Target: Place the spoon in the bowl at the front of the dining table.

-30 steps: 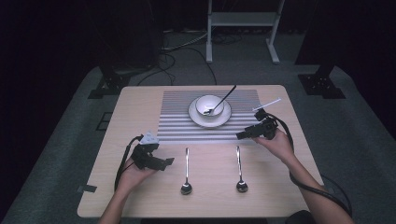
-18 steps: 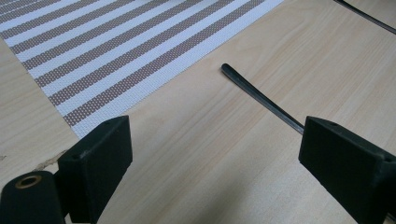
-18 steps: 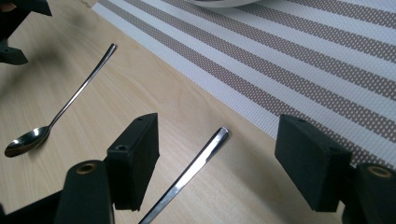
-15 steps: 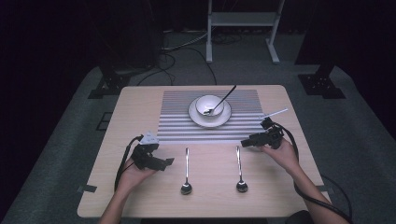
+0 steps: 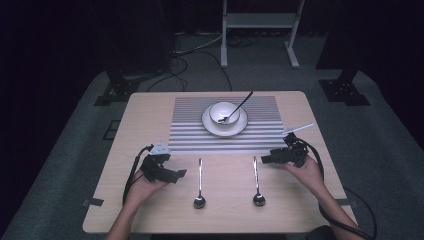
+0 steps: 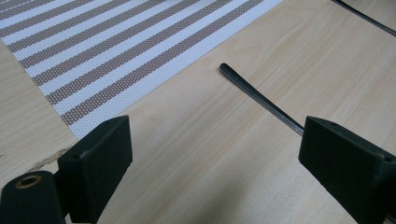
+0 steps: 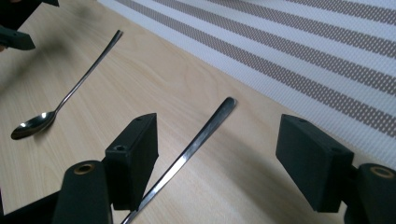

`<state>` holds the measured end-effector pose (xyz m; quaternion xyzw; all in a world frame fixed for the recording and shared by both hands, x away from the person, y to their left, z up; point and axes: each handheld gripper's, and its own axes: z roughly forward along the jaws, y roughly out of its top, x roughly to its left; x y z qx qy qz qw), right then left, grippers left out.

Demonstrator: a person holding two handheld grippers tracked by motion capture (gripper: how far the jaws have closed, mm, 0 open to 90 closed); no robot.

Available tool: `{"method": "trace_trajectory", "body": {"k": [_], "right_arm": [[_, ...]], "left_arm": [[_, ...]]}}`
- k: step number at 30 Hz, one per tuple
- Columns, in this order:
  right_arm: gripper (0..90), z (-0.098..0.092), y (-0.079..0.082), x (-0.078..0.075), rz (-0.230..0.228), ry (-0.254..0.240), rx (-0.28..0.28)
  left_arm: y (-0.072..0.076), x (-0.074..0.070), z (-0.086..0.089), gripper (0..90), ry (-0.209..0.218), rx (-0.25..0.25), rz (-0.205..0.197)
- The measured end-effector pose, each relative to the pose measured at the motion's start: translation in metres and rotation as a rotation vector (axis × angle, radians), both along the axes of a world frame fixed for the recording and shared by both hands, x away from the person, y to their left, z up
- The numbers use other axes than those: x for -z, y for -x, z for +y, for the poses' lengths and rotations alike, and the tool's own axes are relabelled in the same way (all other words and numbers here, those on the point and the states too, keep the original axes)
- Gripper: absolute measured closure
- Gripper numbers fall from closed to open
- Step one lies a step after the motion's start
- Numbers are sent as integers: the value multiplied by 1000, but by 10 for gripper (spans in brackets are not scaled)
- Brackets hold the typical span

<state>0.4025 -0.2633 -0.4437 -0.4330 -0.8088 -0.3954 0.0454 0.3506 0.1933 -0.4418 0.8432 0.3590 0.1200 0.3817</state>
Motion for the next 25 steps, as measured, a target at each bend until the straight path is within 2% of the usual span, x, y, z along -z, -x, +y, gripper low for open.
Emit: {"method": "trace_trajectory", "body": {"k": [2,6,25], "right_arm": [[282,-1,4,2,-7,16,2],[278,-3,10,5,-12,17,9],[238,-4,37,12,-46,-5,14]], "left_arm": [[0,0,0,86,4,0,1],[0,0,0,86,10,-1,6],[1,-1,0,86,20,5,10]]}}
